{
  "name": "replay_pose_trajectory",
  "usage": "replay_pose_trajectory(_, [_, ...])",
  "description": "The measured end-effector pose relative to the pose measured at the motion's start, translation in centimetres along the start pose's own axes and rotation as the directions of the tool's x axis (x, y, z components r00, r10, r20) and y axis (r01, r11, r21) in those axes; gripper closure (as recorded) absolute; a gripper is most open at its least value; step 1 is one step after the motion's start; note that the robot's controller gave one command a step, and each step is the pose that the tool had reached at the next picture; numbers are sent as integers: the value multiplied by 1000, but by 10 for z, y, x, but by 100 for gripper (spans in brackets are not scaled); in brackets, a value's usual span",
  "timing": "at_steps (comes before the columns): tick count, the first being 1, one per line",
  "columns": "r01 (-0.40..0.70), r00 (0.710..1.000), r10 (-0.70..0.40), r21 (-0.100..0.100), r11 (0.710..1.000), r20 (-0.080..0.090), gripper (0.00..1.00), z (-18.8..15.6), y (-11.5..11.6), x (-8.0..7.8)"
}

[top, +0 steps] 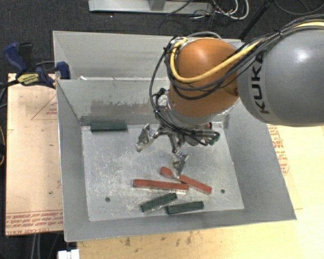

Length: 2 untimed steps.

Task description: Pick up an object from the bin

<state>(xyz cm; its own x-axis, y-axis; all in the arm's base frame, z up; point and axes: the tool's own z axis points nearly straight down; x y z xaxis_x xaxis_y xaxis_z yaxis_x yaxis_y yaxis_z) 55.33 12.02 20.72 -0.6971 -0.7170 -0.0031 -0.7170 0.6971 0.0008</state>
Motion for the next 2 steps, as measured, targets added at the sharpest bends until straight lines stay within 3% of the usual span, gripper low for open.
replay_pose_trajectory(1, [-12, 1000, 12, 3, 1000, 3, 0, 58, 2, 16])
replay_pose_trajectory(2, [39, 999, -39, 10, 999, 5, 100, 124, -6, 37])
